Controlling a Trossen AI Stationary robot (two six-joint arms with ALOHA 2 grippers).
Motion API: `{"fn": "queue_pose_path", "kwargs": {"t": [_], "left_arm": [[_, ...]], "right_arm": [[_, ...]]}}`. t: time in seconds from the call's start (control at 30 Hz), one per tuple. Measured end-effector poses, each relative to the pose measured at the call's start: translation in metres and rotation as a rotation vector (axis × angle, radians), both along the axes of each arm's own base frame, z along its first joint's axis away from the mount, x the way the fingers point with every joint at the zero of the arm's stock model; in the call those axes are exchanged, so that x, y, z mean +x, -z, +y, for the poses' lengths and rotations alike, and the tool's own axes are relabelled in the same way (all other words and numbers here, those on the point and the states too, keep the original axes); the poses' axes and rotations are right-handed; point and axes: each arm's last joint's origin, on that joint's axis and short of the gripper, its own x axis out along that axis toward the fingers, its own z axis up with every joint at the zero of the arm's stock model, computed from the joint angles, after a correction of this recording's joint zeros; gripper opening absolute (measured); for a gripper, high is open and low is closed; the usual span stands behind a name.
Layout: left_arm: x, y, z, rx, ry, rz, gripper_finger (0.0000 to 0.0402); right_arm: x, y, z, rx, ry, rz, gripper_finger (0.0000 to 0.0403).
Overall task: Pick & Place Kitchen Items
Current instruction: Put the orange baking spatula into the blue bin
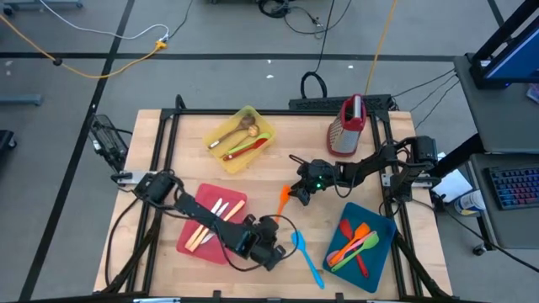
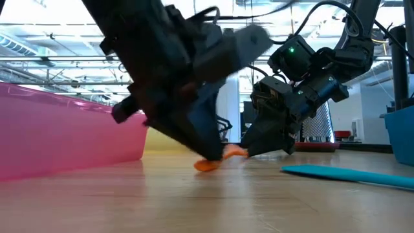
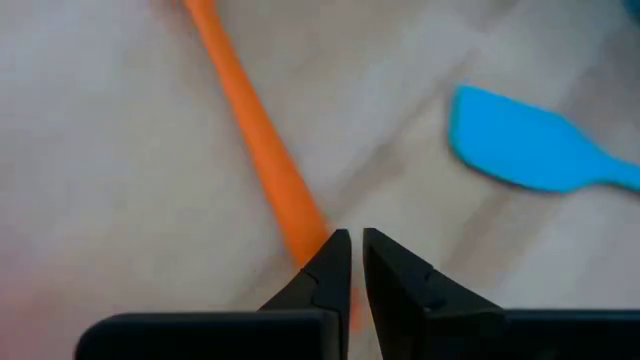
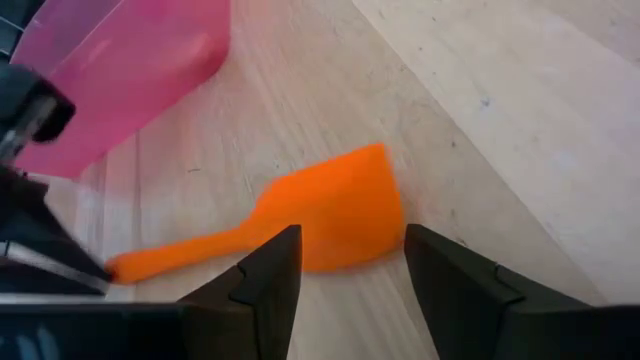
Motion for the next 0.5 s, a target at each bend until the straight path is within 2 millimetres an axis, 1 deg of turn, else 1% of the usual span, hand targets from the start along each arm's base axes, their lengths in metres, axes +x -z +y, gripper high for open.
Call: {"fn": "queue_pose_path", "kwargs": {"t": [0.13, 0.23, 0.5], "left_arm": [[0.0, 0.009, -0.004, -0.057, -0.014, 0.024, 0.0037], [0.0, 0.01, -0.003, -0.05, -0.022, 0.021, 0.0037], [0.006, 0.01, 0.011, 0.008, 0.012, 0.048, 0.0037]], "right_arm": [[0.0, 0.0, 0.0, -0.001, 0.0, -0.001, 0.0173], [0.0, -0.001, 0.0, -0.007, -0.003, -0.009, 0.0173], [0.002, -0.002, 0.0, -0.016, -0.001, -0.033, 0.0173]]}}
